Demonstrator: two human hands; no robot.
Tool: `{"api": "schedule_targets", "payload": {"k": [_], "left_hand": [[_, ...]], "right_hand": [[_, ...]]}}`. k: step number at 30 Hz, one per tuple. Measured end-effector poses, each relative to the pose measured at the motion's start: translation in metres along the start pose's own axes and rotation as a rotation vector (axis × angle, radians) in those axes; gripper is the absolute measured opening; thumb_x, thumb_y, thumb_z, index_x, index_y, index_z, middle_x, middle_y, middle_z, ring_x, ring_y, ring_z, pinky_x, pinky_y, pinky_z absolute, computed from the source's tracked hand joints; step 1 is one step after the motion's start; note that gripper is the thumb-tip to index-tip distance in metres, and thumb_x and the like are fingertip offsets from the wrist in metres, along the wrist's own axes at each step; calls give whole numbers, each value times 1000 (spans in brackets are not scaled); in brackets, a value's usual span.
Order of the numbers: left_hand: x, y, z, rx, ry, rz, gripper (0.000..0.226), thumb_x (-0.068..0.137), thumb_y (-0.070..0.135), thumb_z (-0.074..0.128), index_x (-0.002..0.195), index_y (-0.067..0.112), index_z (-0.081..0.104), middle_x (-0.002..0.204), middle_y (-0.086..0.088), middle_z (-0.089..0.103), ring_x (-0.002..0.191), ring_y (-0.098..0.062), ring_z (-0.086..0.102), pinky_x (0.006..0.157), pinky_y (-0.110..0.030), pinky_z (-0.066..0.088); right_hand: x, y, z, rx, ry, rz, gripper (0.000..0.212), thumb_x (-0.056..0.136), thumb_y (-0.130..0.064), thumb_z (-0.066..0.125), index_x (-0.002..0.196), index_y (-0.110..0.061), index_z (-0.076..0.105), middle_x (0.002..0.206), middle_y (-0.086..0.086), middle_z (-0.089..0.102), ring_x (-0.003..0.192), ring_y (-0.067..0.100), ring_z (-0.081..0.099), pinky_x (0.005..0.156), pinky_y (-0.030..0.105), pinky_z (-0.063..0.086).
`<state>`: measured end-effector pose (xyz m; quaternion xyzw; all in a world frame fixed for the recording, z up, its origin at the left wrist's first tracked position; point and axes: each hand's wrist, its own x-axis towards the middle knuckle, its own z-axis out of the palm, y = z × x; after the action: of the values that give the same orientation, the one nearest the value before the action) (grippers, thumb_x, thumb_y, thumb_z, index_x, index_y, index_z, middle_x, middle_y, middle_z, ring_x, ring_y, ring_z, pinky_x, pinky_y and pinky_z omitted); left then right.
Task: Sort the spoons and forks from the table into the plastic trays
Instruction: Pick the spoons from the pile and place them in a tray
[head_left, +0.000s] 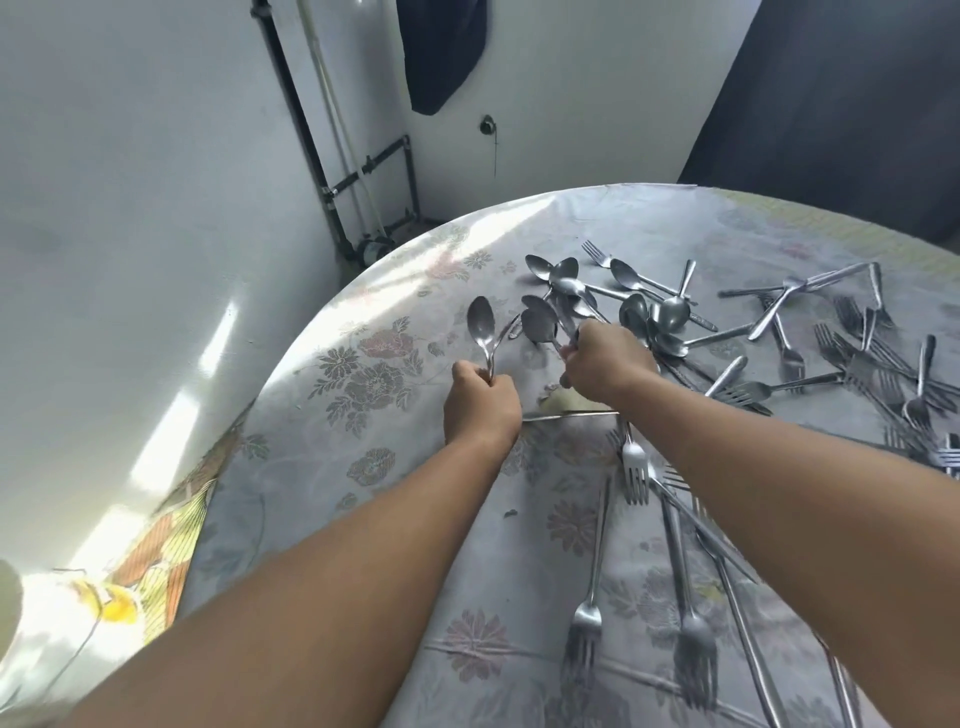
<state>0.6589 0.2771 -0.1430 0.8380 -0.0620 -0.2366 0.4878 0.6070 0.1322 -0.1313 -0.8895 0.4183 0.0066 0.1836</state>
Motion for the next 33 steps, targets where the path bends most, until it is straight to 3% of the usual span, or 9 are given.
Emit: {"api": "schedule_targets", "payload": {"k": [4, 7, 12, 16, 21, 24, 27, 30, 33], "left_hand": [[-13, 2, -2, -27, -18, 21, 7, 93, 27, 46, 96, 21, 45, 97, -9, 70, 85, -28, 66, 72, -42, 54], [-21, -1, -5, -30, -25, 23, 9, 95, 26, 46, 101, 19, 46, 98, -9, 70, 77, -24, 61, 63, -34, 48], [-36, -1, -8, -117, -25, 22, 13, 96, 24, 45, 105, 14, 46, 88, -6, 71, 63, -18, 51, 54, -29, 39], [-55, 1, -2, -185, -63, 60, 14, 98, 24, 46, 105, 13, 48, 76, -3, 71, 58, -18, 48, 60, -33, 39], [-94, 10, 13, -314, -140, 13, 15, 102, 19, 41, 114, 15, 48, 86, -8, 75, 78, -22, 63, 73, -39, 50], [-123, 18, 22, -470, -192, -39, 12, 104, 12, 34, 114, 13, 41, 90, -14, 74, 60, -19, 64, 58, -33, 49], [-151, 20, 34, -464, -150, -32, 11, 103, 15, 35, 111, 10, 42, 77, -6, 58, 47, -11, 47, 46, -28, 37], [-190, 22, 49, -481, -166, -30, 14, 106, 25, 41, 100, 13, 47, 59, 4, 45, 43, -8, 35, 44, -25, 28], [-230, 22, 70, -486, -112, -41, 19, 109, 25, 41, 105, 12, 54, 62, 2, 44, 43, -9, 37, 45, -25, 30]], "right_hand": [[-14, -3, 0, -20, -2, 9, 17, 100, -19, 51, 114, -11, 56, 100, 7, 66, 88, 29, 59, 61, 35, 36], [-26, -5, -3, 6, 28, 13, 28, 96, -9, 47, 124, -7, 50, 108, 14, 64, 88, 30, 52, 67, 37, 35], [-45, 2, -7, 183, 73, -50, 21, 108, -21, 40, 125, -13, 48, 105, 7, 63, 85, 24, 52, 66, 37, 35], [-68, 8, -2, 520, 36, -90, 10, 108, -21, 43, 115, -20, 52, 97, 4, 70, 83, 17, 64, 60, 32, 38], [-101, 32, -16, 701, -23, -56, 20, 108, -26, 49, 101, -13, 62, 85, 5, 72, 73, 19, 61, 66, 37, 45], [-120, 54, -25, 848, -70, 26, 18, 105, -23, 49, 99, -10, 60, 82, 7, 66, 67, 21, 55, 63, 39, 44], [-145, 77, -39, 922, -74, 45, 15, 103, -17, 47, 97, -10, 59, 75, 6, 62, 60, 19, 50, 56, 36, 39], [-172, 102, -56, 983, -75, 22, 16, 103, -17, 48, 90, -20, 56, 72, 5, 61, 61, 18, 50, 56, 33, 37], [-196, 125, -65, 1001, -132, -28, 19, 104, -21, 50, 86, -22, 56, 71, 4, 60, 58, 18, 49, 54, 33, 36]]}}
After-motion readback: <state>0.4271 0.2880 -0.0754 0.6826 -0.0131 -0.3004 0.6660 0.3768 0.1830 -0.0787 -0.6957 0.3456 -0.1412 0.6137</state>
